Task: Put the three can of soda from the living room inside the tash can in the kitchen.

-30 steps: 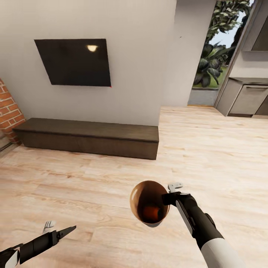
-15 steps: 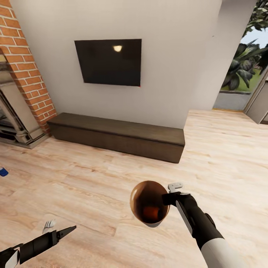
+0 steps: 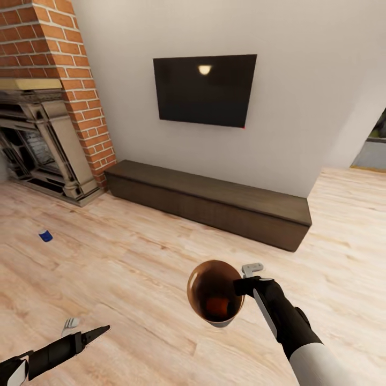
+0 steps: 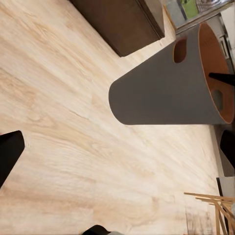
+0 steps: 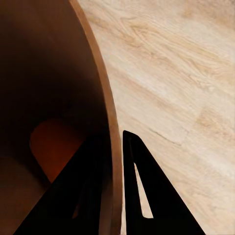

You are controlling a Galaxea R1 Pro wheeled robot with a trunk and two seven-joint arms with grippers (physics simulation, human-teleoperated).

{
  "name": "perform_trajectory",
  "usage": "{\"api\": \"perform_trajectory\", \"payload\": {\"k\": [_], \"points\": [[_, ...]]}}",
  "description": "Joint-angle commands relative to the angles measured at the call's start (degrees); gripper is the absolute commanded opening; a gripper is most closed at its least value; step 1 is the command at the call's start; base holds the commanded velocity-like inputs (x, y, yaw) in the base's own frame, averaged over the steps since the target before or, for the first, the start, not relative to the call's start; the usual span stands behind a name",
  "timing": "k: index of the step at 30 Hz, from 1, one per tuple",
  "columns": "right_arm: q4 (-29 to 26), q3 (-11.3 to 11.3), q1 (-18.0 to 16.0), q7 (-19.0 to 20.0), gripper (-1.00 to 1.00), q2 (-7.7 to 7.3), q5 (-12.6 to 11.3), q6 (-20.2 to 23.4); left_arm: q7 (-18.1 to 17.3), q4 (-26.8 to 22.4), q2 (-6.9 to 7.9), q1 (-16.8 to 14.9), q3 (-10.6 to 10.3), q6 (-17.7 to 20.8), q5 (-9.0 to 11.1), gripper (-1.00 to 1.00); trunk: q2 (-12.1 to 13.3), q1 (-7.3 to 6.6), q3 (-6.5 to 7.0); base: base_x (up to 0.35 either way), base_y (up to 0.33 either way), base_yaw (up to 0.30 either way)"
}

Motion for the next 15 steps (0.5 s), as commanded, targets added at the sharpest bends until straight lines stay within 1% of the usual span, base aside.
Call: {"api": "perform_trajectory", "payload": {"k": [1, 8, 11, 15], "points": [[-0.03, -0.01, -0.02, 0.33, -1.0, 0.01, -0.64, 0.01, 0.0, 0.01, 0.0, 0.0, 0.01, 0.0, 0.0, 1.0, 0.0, 0.0, 0.01, 0.282, 0.249, 0.288], [-0.03, -0.01, -0.02, 0.37, -1.0, 0.01, -0.64, 0.01, -0.01, 0.0, 0.0, 0.0, 0.0, -0.01, 0.0, 1.0, 0.0, 0.0, 0.01, 0.281, 0.251, 0.272], [-0.03, -0.01, -0.02, 0.39, -1.0, 0.01, -0.64, 0.01, -0.03, 0.02, 0.0, 0.0, 0.01, -0.01, -0.04, 1.0, 0.0, 0.0, 0.01, 0.255, 0.271, 0.075], [-0.03, -0.01, -0.02, 0.37, -1.0, 0.01, -0.64, 0.01, -0.07, 0.05, 0.0, 0.0, 0.0, -0.01, -0.06, 1.0, 0.0, 0.0, 0.01, 0.243, 0.278, 0.017]]}}
